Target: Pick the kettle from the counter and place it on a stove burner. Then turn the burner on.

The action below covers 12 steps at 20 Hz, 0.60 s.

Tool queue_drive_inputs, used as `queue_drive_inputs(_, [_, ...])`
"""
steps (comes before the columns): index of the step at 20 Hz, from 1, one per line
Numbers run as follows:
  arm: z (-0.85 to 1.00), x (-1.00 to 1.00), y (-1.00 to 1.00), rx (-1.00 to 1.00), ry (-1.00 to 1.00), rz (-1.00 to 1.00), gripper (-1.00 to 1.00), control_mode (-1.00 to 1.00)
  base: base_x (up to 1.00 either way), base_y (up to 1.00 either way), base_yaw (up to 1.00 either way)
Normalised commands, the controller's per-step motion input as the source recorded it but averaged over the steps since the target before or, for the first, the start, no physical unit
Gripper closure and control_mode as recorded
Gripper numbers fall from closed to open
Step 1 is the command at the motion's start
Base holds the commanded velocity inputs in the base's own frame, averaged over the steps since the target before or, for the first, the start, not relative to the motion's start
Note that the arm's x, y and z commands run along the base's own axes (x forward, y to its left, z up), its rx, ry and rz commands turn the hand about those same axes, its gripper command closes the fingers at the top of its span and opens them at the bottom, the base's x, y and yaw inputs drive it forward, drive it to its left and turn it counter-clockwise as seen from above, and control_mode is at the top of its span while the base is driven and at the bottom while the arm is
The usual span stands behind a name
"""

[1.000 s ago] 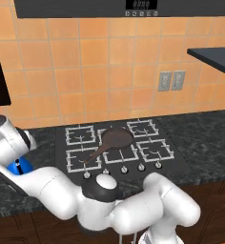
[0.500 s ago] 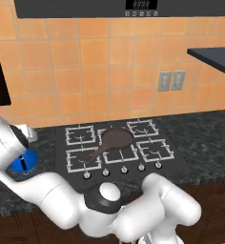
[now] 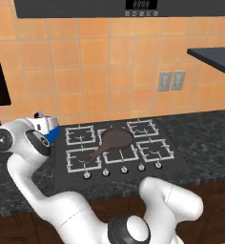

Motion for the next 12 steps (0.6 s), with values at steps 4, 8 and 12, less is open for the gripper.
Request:
queue_drive_inputs(4, [0.92,0.12,-1.0,0.04,-0.25,-0.14,1.0,-1.0,0.0,0.0,0.0])
queue_drive_inputs(8, [0.82,0.23,-1.0,0.05,-0.01,-0.25,1.0,-1.0,0.0,0.0,0.0])
queue_drive_inputs(12, [0.62,0.06,-1.0,0.07,0.08,-0.28,1.0,-1.0,0.0,0.0,0.0])
